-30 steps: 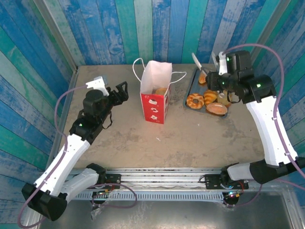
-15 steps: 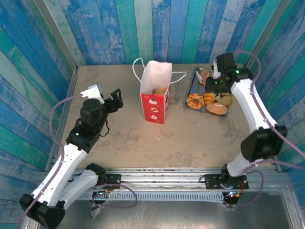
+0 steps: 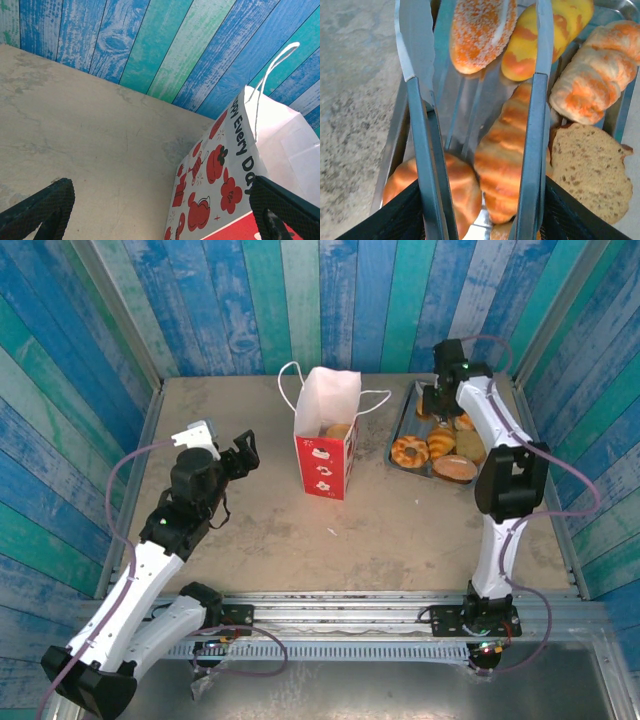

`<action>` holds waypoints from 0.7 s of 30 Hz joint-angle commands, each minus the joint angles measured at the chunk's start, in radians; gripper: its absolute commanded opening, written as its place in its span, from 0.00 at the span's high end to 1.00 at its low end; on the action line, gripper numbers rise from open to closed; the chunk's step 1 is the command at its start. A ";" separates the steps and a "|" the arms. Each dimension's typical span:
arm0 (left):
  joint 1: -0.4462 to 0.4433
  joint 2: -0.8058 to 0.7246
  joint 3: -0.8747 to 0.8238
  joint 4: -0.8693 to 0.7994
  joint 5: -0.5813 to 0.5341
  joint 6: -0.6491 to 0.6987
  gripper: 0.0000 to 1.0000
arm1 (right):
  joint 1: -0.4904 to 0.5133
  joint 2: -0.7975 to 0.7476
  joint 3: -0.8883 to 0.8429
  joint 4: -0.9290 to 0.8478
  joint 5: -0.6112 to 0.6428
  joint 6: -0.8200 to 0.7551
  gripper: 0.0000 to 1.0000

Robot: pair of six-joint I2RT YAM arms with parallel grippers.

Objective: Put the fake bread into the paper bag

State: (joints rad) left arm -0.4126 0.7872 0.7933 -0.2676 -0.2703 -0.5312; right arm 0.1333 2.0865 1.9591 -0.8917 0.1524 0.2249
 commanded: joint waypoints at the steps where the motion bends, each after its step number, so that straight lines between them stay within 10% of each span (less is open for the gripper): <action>1: 0.000 0.005 -0.009 0.000 -0.001 -0.007 0.06 | -0.020 0.038 0.057 0.006 0.000 -0.001 0.44; 21: 0.000 0.041 0.016 -0.022 -0.005 -0.003 0.06 | -0.026 0.182 0.137 -0.005 -0.087 -0.017 0.45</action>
State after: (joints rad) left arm -0.4126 0.8185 0.7937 -0.2733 -0.2699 -0.5312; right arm 0.1085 2.2547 2.0632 -0.8890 0.0849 0.2111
